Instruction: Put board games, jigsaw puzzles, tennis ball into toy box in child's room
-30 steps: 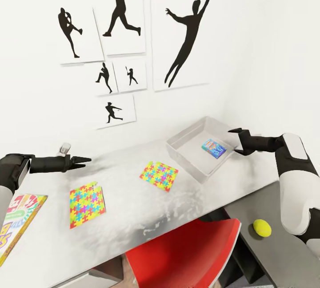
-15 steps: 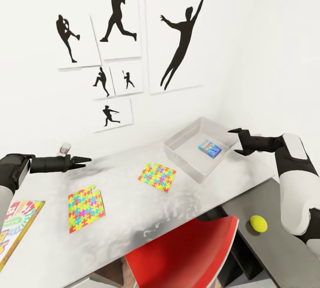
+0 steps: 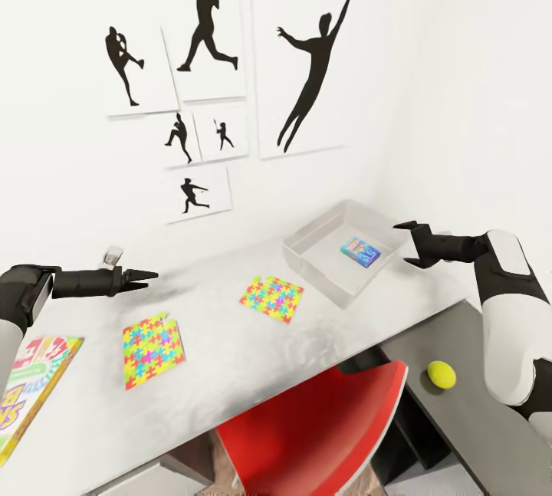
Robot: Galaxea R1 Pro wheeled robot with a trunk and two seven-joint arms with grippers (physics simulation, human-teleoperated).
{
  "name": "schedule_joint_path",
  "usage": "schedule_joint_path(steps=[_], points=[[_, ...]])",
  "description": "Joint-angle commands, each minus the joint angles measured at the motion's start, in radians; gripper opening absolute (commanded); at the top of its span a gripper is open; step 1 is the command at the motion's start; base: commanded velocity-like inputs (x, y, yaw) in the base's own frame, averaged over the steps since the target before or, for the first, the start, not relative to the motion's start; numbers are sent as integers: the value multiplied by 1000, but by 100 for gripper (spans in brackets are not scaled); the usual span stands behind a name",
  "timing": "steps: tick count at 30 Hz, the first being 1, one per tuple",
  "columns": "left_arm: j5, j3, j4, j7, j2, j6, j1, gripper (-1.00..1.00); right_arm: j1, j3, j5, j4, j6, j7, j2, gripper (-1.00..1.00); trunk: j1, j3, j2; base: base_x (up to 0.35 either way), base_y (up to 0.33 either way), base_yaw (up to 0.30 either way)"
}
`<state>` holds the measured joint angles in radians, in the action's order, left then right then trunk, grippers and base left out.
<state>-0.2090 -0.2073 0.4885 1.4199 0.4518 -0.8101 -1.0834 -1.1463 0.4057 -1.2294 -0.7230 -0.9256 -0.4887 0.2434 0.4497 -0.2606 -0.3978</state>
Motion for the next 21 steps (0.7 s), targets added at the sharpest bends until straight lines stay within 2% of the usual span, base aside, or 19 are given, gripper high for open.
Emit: schedule_joint_path(steps=[1,9,21], points=[[-10,-5,0,8,-1,-11,-1,100,-1,2,-9,-1,-3,-10,-1,100,0,-2,-2,-184,8,0],[-10,-6,0,8,-1,-11,-1,100,-1,1,-8,-1,-2,-10,-1,100,0,7,-2,-166,2,0],[-10,-6,0,8,1,-11,-1,100,0,1,-7,-1,-2,-9,-1,100,0,27,-2,-17,0,0]])
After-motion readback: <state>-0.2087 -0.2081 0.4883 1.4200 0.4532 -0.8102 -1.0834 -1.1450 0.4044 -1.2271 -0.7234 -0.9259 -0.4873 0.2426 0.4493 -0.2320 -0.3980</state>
